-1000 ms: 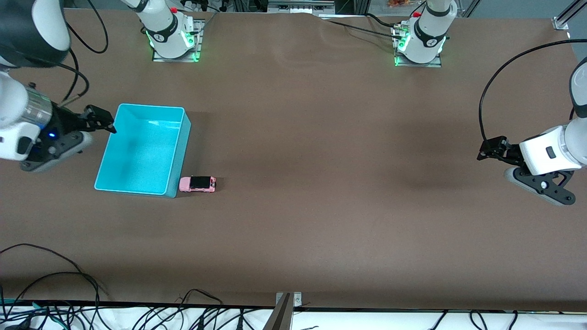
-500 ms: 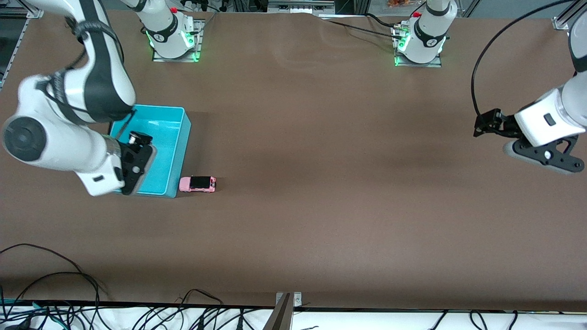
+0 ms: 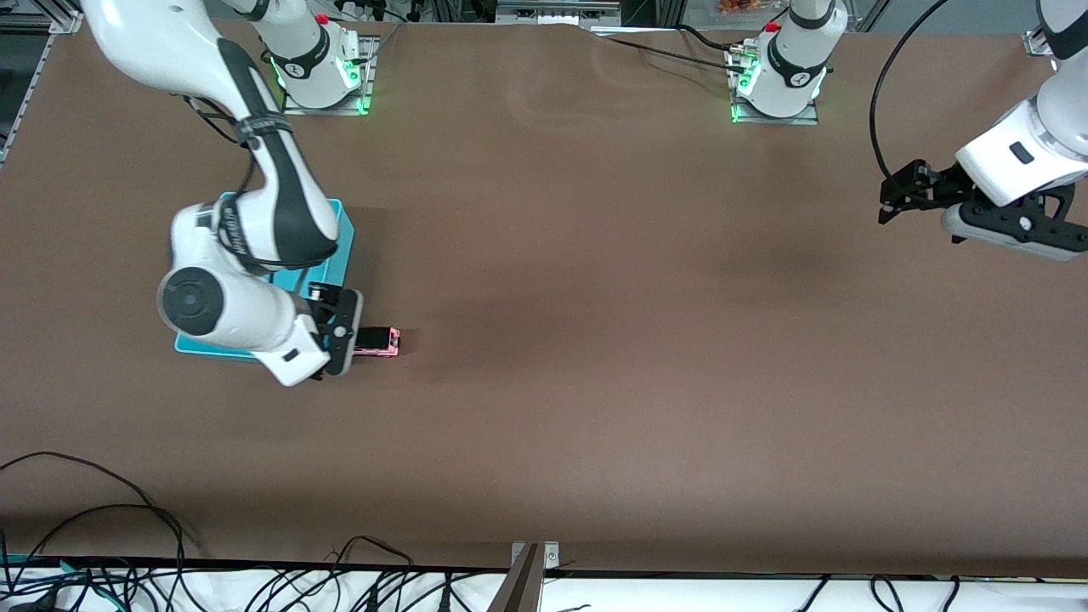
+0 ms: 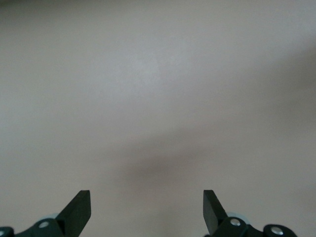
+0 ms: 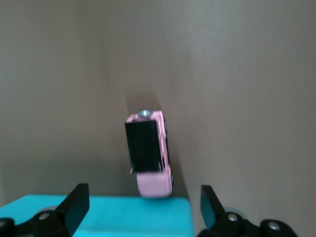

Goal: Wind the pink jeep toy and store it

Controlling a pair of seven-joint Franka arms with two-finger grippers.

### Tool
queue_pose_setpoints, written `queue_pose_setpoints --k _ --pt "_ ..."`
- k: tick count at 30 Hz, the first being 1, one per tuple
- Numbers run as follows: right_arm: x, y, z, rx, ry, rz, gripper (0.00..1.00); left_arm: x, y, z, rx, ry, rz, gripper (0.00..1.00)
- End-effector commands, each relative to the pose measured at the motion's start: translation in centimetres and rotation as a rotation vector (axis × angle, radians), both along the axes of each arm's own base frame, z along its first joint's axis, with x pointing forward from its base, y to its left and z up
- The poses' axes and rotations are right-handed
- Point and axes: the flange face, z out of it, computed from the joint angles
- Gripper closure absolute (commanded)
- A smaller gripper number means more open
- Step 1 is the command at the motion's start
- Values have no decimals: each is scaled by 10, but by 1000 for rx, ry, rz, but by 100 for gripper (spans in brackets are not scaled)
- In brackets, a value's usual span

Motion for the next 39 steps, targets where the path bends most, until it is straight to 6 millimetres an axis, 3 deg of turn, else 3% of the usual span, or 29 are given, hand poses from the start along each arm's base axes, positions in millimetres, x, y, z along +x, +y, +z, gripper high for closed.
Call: queue_pose_setpoints --k 1,17,19,24,26,30,39 --pt "-9 -3 -37 11 -30 104 0 -10 1 0 -12 -13 52 0" --pt "-26 -11 -100 1 -11 119 2 -2 -2 0 -7 21 48 0" --pt "-28 -12 -103 1 -12 119 11 -2 -2 0 -5 21 46 0" --pt "-28 -13 -102 1 -8 119 69 -2 -6 0 -5 21 40 0" --pt "-26 -12 -97 3 -17 126 80 -2 -7 0 -5 21 39 0" --pt "-22 -13 -88 11 -31 119 88 -2 -7 1 -5 19 37 0" --pt "-4 -6 -32 23 -24 115 89 1 -9 6 -6 8 34 0"
